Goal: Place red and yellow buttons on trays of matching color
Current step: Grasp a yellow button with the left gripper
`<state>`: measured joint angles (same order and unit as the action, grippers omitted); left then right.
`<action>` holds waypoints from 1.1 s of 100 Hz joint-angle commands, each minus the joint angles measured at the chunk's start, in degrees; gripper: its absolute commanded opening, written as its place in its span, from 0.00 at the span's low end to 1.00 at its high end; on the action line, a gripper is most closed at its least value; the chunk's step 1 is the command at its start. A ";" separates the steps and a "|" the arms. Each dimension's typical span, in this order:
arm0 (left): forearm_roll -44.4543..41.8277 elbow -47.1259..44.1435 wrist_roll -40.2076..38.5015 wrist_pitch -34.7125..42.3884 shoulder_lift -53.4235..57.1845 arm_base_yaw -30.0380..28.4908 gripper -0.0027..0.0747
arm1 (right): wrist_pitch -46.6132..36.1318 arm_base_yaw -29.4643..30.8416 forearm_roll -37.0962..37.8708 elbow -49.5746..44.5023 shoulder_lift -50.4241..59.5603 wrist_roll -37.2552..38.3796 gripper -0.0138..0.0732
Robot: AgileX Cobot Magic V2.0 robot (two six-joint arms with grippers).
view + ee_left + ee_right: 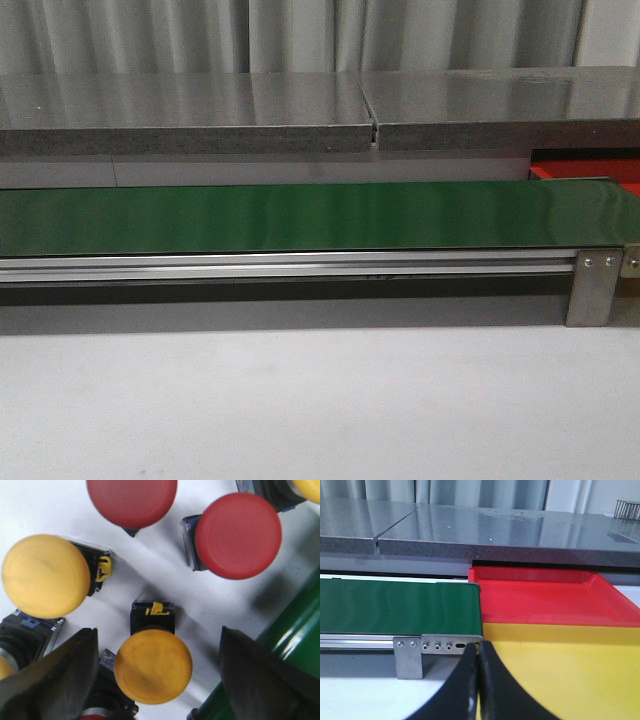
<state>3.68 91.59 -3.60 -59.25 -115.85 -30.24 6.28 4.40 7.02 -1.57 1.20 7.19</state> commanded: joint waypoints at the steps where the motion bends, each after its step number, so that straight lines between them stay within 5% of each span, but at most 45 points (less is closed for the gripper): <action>1: 0.91 1.93 -0.63 -0.20 2.61 -0.18 0.61 | -4.19 0.25 0.47 0.59 0.26 -0.01 0.08; 38: 0.91 1.93 -0.63 -0.87 2.48 -0.18 0.31 | -4.19 0.25 0.47 0.59 0.26 -0.01 0.08; 83: 0.60 3.17 -0.26 -4.63 10.55 -0.06 0.31 | -4.19 0.25 0.47 0.59 0.26 -0.01 0.08; 110: 0.48 3.31 1.14 -5.31 16.32 5.17 0.31 | -4.19 0.25 0.47 0.59 0.26 -0.01 0.08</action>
<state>3.43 92.98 -3.05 -65.25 -103.36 -27.26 6.28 4.40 7.02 -1.57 1.20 7.19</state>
